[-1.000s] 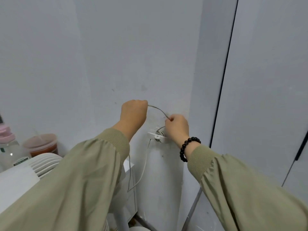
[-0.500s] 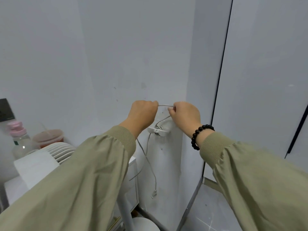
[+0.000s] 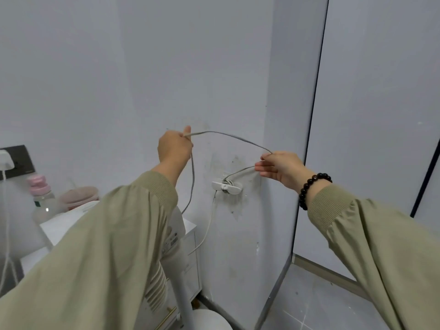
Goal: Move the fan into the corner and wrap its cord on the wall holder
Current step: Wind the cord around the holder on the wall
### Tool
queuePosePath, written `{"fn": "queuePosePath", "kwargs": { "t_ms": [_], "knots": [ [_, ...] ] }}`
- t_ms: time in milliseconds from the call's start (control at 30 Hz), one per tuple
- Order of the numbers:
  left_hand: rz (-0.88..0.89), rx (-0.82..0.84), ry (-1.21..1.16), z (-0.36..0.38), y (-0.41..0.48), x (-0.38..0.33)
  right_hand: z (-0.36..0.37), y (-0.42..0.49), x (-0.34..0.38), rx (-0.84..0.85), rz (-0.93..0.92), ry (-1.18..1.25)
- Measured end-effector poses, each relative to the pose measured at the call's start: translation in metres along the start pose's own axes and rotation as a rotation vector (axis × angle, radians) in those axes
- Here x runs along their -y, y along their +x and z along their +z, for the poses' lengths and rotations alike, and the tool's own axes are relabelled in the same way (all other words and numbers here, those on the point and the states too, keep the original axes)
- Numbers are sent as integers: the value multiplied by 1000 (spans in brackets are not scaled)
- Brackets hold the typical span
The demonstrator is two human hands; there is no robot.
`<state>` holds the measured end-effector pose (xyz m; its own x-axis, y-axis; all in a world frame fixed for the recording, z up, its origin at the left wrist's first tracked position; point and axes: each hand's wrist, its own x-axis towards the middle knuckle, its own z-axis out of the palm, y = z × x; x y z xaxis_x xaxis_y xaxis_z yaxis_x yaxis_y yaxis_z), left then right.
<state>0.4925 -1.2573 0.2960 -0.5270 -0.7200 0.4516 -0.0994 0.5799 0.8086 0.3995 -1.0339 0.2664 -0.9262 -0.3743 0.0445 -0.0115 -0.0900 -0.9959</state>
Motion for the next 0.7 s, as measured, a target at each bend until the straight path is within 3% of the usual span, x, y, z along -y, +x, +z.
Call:
{"fn": "queuePosePath", "kwargs": {
  "t_ms": [133, 267, 367, 467, 533, 700],
  "knots": [
    [120, -42, -314, -12, 1, -29, 4, -1, 5, 2, 65, 23],
    [142, 97, -384, -14, -2, -41, 6, -2, 8, 0, 82, 48],
    [140, 509, -138, -10, -6, -29, 8, -1, 5, -32, 57, -42],
    [107, 959, 396, 0, -14, -9, 9, -1, 2, -16, 63, -43],
    [94, 1041, 583, 9, -20, 2, 10, 0, 2, 7, 57, -51],
    [64, 1030, 552, 36, -33, 19, 15, -1, -3, 61, 82, -194]
  ]
}}
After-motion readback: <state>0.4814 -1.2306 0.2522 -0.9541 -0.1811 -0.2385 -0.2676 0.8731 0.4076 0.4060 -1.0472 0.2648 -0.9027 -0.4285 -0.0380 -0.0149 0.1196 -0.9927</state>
